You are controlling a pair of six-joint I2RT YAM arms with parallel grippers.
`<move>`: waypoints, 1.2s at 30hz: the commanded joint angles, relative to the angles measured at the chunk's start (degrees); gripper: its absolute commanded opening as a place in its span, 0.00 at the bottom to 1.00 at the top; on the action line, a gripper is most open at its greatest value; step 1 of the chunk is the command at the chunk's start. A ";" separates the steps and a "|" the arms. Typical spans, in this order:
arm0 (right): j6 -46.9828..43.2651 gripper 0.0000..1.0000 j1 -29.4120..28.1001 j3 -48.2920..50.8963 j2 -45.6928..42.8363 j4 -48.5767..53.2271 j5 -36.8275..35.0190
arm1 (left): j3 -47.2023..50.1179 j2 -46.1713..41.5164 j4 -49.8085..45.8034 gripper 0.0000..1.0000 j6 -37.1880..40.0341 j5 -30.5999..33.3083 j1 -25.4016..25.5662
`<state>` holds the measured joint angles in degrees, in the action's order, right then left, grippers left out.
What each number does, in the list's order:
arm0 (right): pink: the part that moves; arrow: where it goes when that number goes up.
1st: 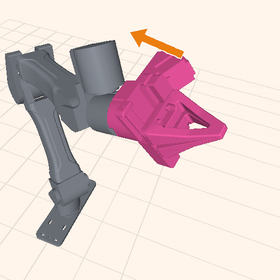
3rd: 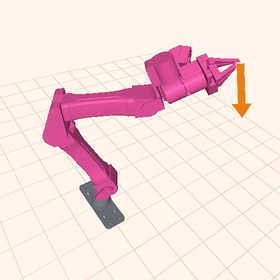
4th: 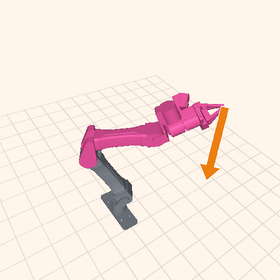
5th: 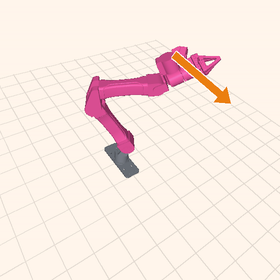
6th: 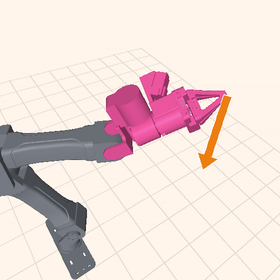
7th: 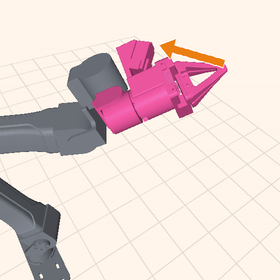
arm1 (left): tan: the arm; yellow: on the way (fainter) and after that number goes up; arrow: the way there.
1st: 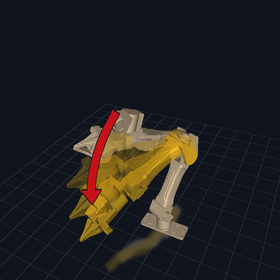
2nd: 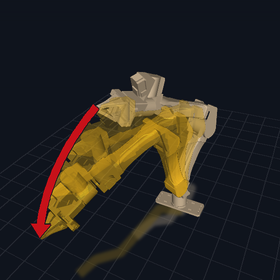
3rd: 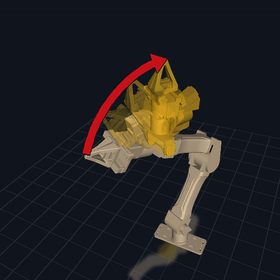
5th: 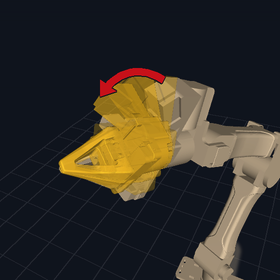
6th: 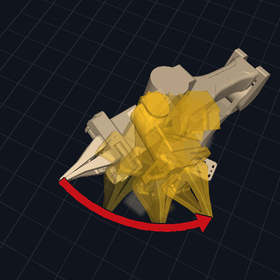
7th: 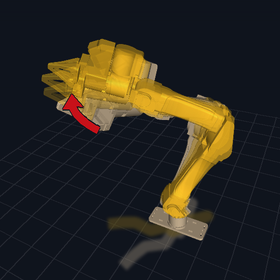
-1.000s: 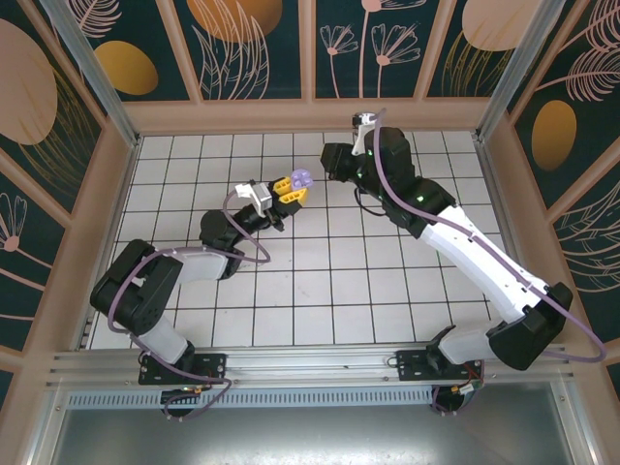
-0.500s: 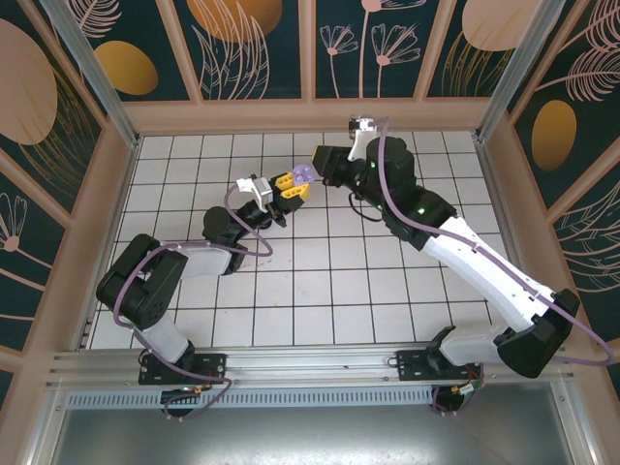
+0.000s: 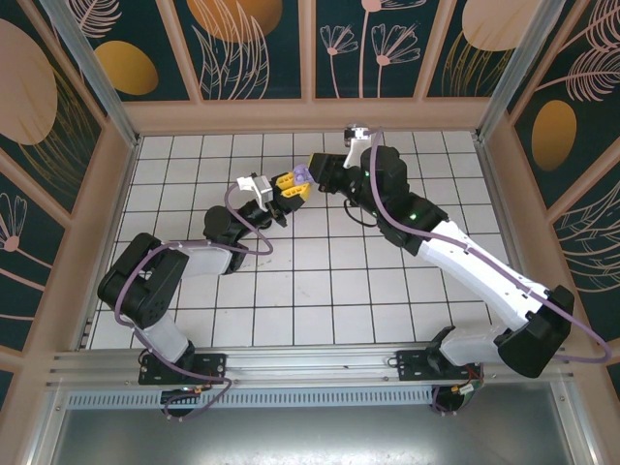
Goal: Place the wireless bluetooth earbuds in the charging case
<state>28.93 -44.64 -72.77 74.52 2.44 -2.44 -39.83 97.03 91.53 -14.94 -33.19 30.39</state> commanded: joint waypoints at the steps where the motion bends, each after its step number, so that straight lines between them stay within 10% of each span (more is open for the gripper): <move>1: 0.78 0.19 -0.45 0.90 -0.19 -3.43 0.81 | -1.12 0.10 8.37 0.00 -1.12 -0.63 0.37; 36: 1.65 0.18 -0.27 3.34 3.88 -5.94 0.55 | -0.95 -0.08 9.35 0.00 -1.65 -0.84 0.38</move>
<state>30.37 -44.62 -70.35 77.67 -1.61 -1.65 -39.83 97.06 91.44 -15.40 -32.95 30.39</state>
